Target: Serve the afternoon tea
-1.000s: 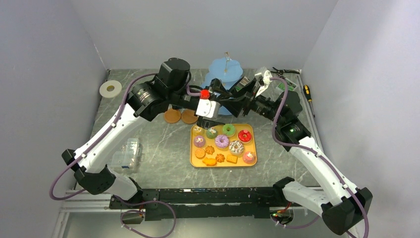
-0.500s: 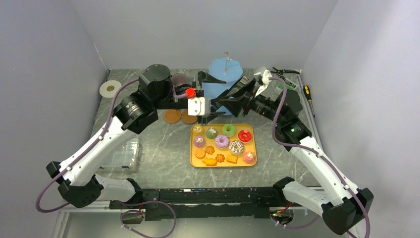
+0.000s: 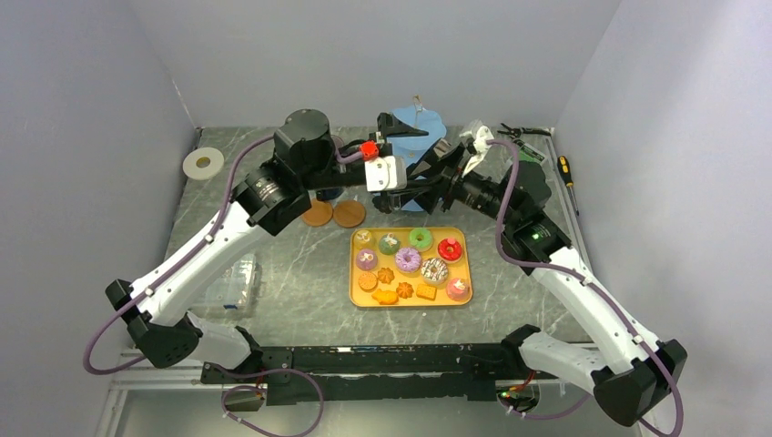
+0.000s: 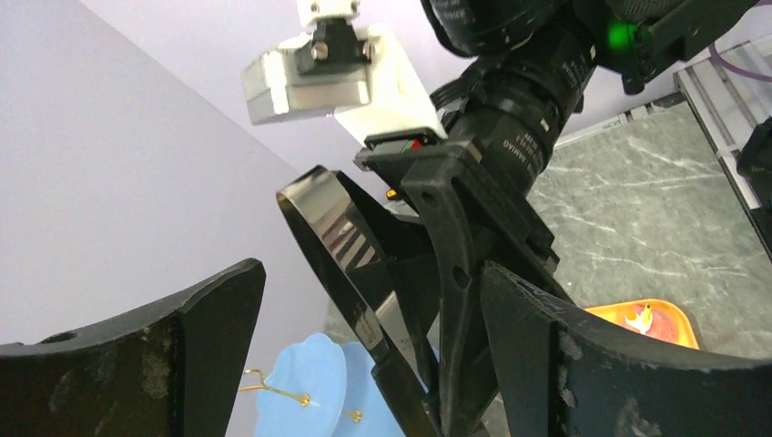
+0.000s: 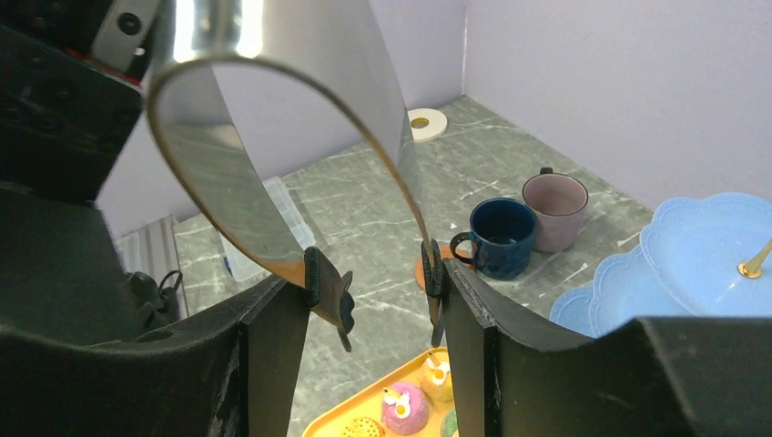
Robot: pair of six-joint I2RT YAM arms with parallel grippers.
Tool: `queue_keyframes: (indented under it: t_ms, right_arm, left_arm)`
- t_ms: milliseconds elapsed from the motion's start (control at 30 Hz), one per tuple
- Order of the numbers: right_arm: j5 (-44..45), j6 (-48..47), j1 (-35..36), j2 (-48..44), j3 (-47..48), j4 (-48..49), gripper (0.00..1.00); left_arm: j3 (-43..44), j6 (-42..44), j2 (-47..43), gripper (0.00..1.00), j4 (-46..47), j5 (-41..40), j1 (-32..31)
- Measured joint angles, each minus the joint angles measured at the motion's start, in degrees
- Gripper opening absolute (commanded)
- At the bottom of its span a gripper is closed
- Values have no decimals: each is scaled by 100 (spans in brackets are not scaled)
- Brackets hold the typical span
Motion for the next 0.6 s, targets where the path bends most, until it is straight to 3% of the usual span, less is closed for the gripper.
queue_keyframes:
  t_ms: [233,600]
  right_arm:
    - [20,-46,72,205,96,-39,55]
    - [24,-136,125,264,98,-55,54]
  left_arm:
    - [-74,-197,-79,93,271,63,-85]
    - [205,-592,-4,93,-278,501,-90]
